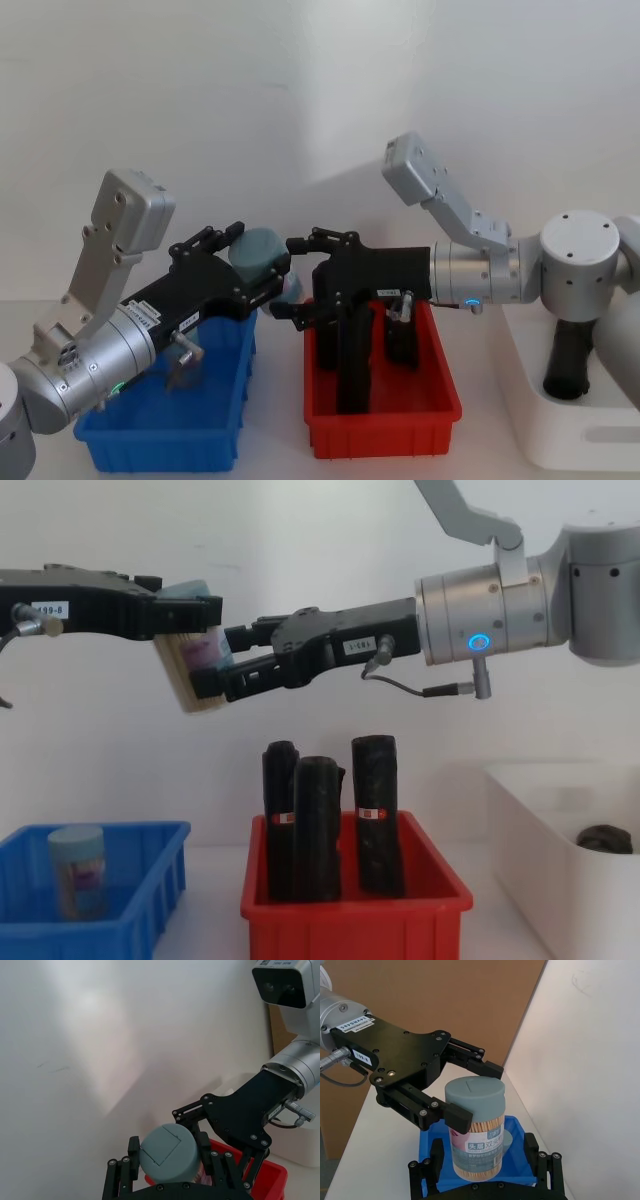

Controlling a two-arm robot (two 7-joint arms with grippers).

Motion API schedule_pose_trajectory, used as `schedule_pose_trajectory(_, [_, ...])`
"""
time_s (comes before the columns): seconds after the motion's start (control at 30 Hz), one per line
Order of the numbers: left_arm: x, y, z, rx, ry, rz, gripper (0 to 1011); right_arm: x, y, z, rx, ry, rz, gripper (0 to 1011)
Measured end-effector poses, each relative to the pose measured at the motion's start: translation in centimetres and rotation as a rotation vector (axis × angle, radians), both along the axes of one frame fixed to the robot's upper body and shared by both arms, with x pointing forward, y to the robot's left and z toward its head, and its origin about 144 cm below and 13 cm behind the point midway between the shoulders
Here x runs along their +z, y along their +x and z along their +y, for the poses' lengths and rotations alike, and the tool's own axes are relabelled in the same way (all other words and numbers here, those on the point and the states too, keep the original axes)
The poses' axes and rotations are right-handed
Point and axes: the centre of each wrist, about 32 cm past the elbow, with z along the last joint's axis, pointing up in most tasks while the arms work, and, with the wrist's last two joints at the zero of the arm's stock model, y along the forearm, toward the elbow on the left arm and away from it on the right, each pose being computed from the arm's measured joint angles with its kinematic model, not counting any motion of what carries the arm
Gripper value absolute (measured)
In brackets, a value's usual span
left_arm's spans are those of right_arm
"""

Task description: Pick the cotton swabs from the blue box and place them into the white box.

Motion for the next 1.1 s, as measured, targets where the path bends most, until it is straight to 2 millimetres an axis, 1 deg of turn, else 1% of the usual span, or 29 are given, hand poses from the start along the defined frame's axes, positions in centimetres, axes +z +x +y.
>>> schedule_pose_trajectory(0.63, [0.2, 0.2, -0.7, -0.028, 0.003, -0.017, 713, -0.1, 0.1, 0.0, -0.001, 0.017, 0.023, 1002])
schedule_pose_trajectory(1.0, [0.4, 0.3, -1.1, -0.051, 0.012, -0.022, 713, -0.1, -0.1, 0.1, -0.017, -0.005, -0.022, 1001])
schedule_pose_trajectory(1.03, [0.4, 0.3, -1.2, -0.053, 0.012, -0.022, 712, -0.1, -0.1, 0.1, -0.019, -0.006, -0.026, 997])
schedule_pose_trajectory(1.1, [0.4, 0.3, -1.2, -0.054, 0.013, -0.023, 713, -0.1, -0.1, 0.1, -0.021, -0.008, -0.030, 945])
